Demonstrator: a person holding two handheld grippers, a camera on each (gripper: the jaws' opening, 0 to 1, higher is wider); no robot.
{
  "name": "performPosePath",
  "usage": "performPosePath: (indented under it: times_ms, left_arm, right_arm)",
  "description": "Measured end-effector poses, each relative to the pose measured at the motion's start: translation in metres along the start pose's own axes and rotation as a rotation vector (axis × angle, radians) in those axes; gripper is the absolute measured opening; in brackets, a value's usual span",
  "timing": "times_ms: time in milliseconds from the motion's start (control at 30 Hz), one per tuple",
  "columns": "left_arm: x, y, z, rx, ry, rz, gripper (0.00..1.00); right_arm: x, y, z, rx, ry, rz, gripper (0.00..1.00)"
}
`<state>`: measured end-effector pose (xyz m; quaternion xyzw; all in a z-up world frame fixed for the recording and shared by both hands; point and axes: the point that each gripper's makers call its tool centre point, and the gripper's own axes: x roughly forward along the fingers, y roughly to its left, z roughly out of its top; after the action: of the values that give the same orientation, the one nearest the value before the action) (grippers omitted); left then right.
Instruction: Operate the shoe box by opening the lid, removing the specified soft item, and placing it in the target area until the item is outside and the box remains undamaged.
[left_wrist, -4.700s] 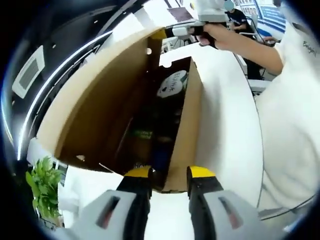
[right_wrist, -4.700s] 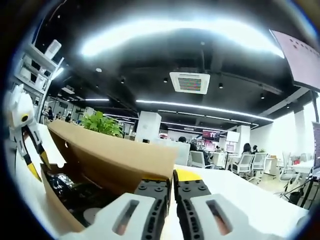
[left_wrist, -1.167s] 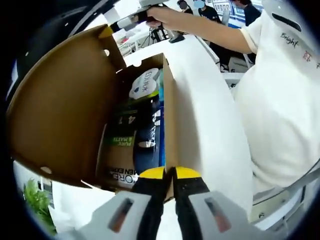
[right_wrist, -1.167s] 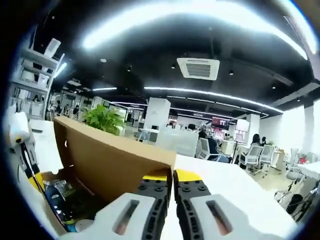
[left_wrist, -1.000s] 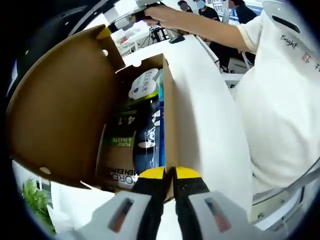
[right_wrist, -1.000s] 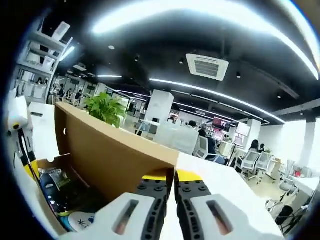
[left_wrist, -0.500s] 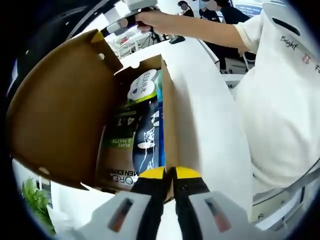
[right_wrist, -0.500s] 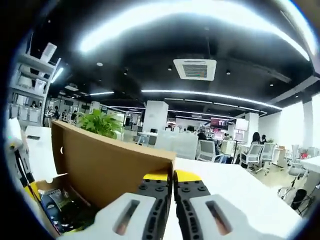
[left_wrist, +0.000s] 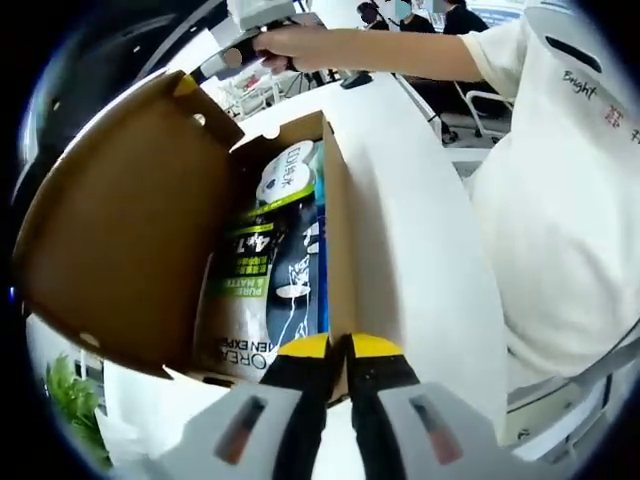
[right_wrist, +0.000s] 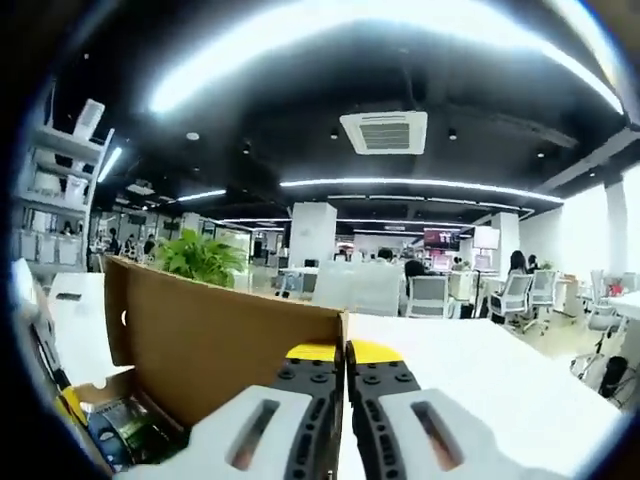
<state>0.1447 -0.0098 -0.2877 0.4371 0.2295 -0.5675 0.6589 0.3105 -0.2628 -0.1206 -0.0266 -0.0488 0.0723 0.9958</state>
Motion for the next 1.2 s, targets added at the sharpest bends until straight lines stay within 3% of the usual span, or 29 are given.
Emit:
performPosePath:
  times_ms: [333, 567, 933, 1067, 1200]
  left_arm:
    - [0.0, 0.0, 0.0, 0.0, -0.003, -0.002, 0.05]
    - [0.0, 0.0, 0.0, -0.006, 0.001, 0.002, 0.05]
    - [0.0, 0.0, 0.0, -0.006, -0.006, 0.001, 0.05]
    - [0.001, 0.0, 0.0, 0.002, 0.035, 0.002, 0.05]
    - [0.0, 0.001, -0.001, -0.004, 0.021, -0.003, 0.05]
  right_arm:
    - [0.012, 0.001, -0.002, -0.019, 0.027, -0.019, 0.0]
    - [0.019, 0.0, -0.006, -0.059, 0.0, -0.081, 0.0]
    - [0.021, 0.0, -0.007, -0.04, 0.02, -0.062, 0.0]
    - [0.026, -0.002, -0.009, -0.031, 0.02, -0.048, 0.0]
    - [0.028, -0.002, -0.01, -0.024, 0.028, -0.049, 0.0]
